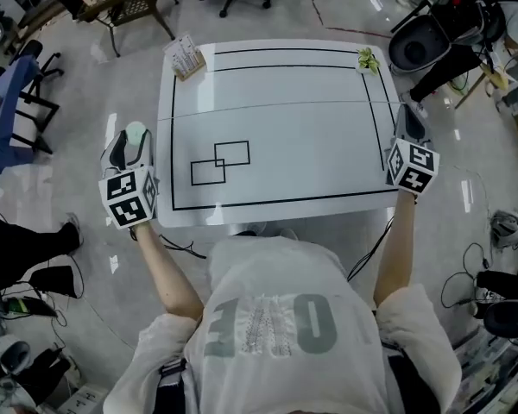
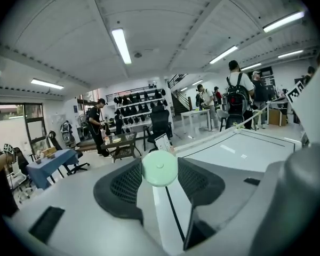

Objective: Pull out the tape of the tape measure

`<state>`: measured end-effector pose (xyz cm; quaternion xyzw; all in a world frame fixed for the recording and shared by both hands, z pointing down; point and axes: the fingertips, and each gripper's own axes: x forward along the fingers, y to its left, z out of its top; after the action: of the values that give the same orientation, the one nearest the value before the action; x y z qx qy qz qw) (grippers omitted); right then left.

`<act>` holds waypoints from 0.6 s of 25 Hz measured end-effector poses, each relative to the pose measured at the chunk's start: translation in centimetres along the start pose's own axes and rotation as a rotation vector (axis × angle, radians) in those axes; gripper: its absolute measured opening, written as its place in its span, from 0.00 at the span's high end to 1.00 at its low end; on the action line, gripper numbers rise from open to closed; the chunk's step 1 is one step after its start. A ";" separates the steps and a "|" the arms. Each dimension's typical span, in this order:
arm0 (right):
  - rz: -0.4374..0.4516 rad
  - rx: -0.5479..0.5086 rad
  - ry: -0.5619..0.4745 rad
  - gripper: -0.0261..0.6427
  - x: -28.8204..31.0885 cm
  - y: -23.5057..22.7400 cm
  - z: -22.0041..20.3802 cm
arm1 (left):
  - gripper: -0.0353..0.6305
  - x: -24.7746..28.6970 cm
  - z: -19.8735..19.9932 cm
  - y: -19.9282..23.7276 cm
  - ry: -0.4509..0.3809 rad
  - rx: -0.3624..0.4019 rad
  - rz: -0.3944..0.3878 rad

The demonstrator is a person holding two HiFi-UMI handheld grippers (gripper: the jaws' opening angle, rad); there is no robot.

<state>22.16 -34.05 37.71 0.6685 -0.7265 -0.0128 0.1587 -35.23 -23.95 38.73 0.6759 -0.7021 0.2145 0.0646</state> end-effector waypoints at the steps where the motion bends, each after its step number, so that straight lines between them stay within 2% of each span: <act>1: -0.007 -0.009 0.010 0.92 -0.2 -0.3 -0.5 | 0.60 0.0 -0.1 0.0 0.005 0.004 0.000; 5: -0.028 -0.006 0.026 0.92 -0.5 -0.9 -1.4 | 0.60 0.4 -0.3 -0.9 0.018 0.024 -0.007; 11: -0.023 -0.004 0.040 0.91 -0.5 -0.8 -2.5 | 0.60 0.8 -0.6 -1.0 0.020 0.019 -0.014; 15: -0.010 0.036 0.029 0.91 -0.5 -0.8 -2.6 | 0.60 0.7 -0.7 -1.5 0.022 -0.004 -0.034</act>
<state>23.59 -33.11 39.88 0.6748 -0.7210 0.0092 0.1572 -33.98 -24.30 39.99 0.6851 -0.6903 0.2193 0.0775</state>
